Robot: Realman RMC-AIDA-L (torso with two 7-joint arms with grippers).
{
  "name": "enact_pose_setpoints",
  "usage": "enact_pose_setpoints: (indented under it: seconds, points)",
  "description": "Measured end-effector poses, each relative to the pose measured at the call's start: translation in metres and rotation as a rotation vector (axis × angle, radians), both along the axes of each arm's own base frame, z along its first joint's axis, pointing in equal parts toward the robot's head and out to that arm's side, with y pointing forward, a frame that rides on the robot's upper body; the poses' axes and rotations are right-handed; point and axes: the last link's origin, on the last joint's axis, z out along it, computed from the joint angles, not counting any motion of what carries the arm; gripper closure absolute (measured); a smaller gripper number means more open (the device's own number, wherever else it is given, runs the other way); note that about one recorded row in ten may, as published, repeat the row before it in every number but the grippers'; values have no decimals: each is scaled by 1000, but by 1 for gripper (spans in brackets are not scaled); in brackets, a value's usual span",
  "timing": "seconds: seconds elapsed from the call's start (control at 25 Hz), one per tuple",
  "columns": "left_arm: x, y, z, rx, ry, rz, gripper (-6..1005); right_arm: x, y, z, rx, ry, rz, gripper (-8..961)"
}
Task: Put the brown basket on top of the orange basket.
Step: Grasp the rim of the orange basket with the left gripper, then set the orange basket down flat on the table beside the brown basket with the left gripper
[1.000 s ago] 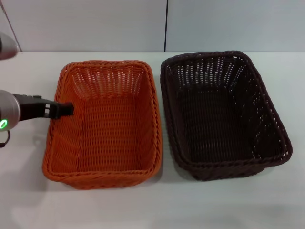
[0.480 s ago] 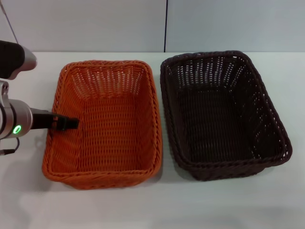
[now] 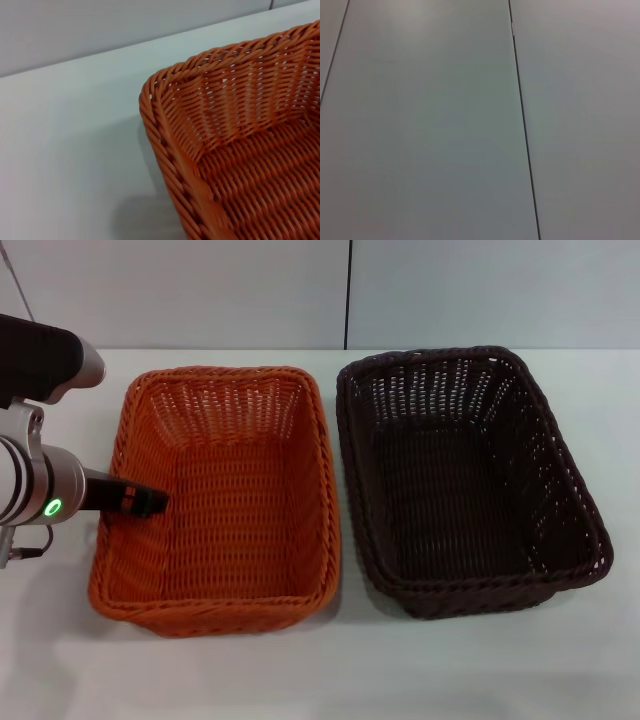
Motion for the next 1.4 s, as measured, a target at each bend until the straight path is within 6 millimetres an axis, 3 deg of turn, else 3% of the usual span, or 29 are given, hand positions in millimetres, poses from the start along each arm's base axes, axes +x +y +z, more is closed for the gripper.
enact_pose_setpoints:
  seconds: [0.2, 0.32, 0.52, 0.84, 1.08, 1.12, 1.4]
  points:
    - [1, 0, 0, -16, 21, -16, 381, 0, -1, 1, 5, -1, 3, 211]
    - [4, 1, 0, -24, 31, -21, 578, 0, -2, 1, 6, -1, 3, 211]
    - [4, 2, -1, -32, 37, -18, 722, 0, -3, 0, 6, 0, 1, 211]
    - [10, 1, 5, -94, 122, -120, 726, 0, -3, 1, 7, 2, 3, 212]
    - [20, 3, 24, -130, 228, -272, 728, 0, -4, 1, 8, 5, 6, 212]
    - [26, 5, 35, -135, 240, -322, 728, 0, -4, 1, 11, 6, 10, 212]
    - [56, 3, 60, -208, 240, -541, 729, -1, -4, 2, 16, 9, 17, 211]
